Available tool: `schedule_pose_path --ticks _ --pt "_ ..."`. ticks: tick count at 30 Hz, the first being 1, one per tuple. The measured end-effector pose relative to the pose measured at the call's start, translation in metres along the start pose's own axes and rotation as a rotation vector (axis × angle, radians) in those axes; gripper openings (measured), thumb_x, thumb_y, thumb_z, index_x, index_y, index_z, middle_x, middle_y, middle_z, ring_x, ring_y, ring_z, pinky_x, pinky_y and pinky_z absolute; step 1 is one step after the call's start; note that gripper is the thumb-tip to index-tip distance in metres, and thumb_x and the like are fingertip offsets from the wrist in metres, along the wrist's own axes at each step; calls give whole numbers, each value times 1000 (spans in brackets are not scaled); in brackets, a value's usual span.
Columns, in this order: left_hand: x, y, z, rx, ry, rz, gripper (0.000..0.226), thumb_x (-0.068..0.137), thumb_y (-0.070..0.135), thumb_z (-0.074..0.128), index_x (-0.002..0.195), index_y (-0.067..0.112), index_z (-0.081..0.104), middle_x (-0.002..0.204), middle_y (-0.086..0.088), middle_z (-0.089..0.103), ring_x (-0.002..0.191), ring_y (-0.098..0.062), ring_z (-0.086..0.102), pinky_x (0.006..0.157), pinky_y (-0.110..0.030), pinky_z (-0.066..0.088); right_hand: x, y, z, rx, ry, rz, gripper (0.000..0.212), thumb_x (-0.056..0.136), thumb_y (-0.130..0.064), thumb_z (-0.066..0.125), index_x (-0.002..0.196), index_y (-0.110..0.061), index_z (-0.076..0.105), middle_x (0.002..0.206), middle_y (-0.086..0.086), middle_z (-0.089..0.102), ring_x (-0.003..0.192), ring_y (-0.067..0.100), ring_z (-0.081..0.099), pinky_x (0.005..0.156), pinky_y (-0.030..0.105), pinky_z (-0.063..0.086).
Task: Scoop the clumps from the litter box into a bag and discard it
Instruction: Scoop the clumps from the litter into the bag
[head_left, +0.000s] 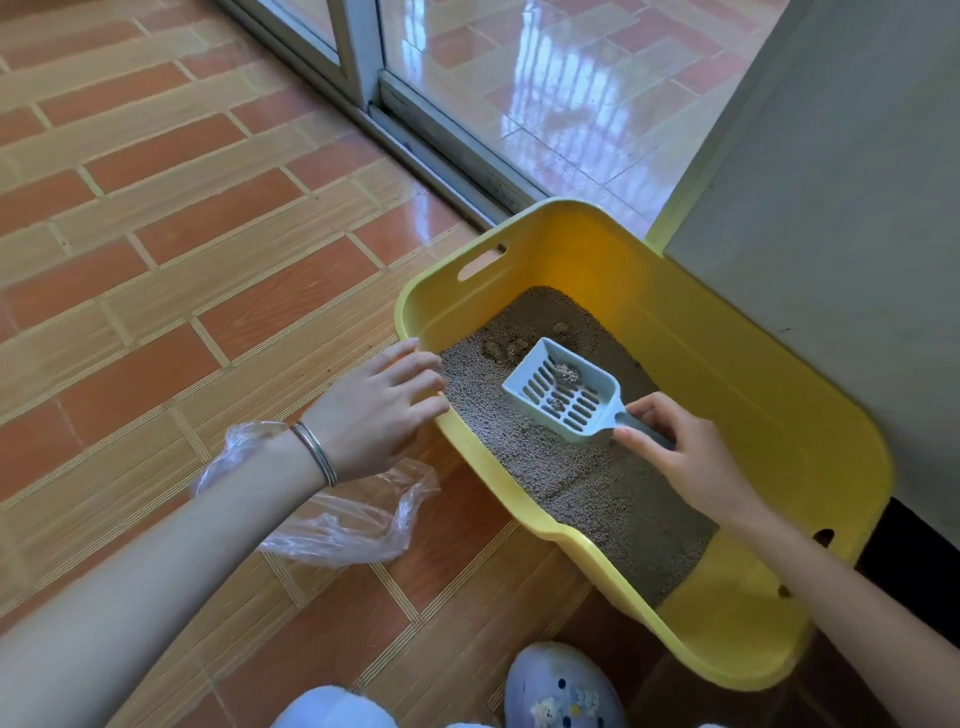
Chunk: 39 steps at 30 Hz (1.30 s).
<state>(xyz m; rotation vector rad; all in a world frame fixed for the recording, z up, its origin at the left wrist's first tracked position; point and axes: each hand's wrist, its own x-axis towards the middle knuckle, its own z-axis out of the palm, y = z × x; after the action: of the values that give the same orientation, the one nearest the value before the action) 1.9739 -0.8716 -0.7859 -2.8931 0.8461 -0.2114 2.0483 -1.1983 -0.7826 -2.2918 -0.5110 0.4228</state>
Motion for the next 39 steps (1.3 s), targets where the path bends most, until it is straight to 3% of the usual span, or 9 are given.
schedule_pose_path --ticks 7,12,17,21,24,27,30,34,39 --pt "-66 -1 -10 -24 -82 -199 32 82 26 40 98 19 67 112 -6 63 119 -30 51 99 -42 36 6 -46 -8 -178 -127 -243 31 75 -54 54 94 -30 57 70 -10 59 63 12 55 48 26 42" --pt "-124 -25 -8 -8 -233 -410 27 61 19 74 88 19 70 107 -9 66 103 -32 61 86 -43 48 12 -88 22 -246 -190 -358 32 76 -52 55 95 -27 59 70 -26 51 59 -1 51 51 20 39" --pt "-157 -38 6 -90 -351 -559 33 61 22 81 92 21 70 113 -12 63 101 -37 58 79 -46 50 13 -116 78 -488 -233 -378 27 84 -54 54 100 -32 51 80 -17 54 75 10 55 56 27 39" --pt "-163 -33 23 -212 -428 -667 35 85 30 59 120 30 56 148 -10 31 128 -33 35 95 -45 40 16 -131 122 -628 -278 -313 30 88 -53 48 105 -28 48 96 -10 59 90 19 60 61 31 41" --pt "-163 -32 36 -226 -561 -739 37 92 30 49 129 31 46 154 -8 13 129 -30 32 91 -37 44 22 -133 147 -714 -271 -313 24 92 -41 47 110 -24 46 99 -7 57 88 20 60 61 31 45" --pt "-163 -34 48 -258 -590 -802 34 93 24 48 126 23 50 148 -10 25 120 -26 43 76 -30 52 23 -129 164 -824 -217 -380 19 90 -28 53 107 -21 49 89 -2 55 76 22 60 50 31 44" --pt "-163 -36 55 -286 -500 -826 30 93 18 46 123 17 52 126 -5 47 103 -18 48 66 -25 45 18 -123 173 -800 -143 -514 30 65 -14 80 86 -16 59 66 0 49 49 21 53 31 27 37" --pt "-168 -32 59 -333 -420 -798 29 94 18 45 122 17 49 116 -2 50 90 -12 43 58 -19 34 13 -116 173 -766 -84 -586 34 61 -8 83 89 -14 63 68 1 50 51 21 53 30 28 39" --pt "-176 -29 63 -380 -393 -772 35 93 19 46 128 19 46 121 -2 48 86 -9 41 56 -16 37 8 -119 171 -771 -21 -610 38 59 -4 82 93 -13 67 70 4 54 54 23 55 33 25 37"
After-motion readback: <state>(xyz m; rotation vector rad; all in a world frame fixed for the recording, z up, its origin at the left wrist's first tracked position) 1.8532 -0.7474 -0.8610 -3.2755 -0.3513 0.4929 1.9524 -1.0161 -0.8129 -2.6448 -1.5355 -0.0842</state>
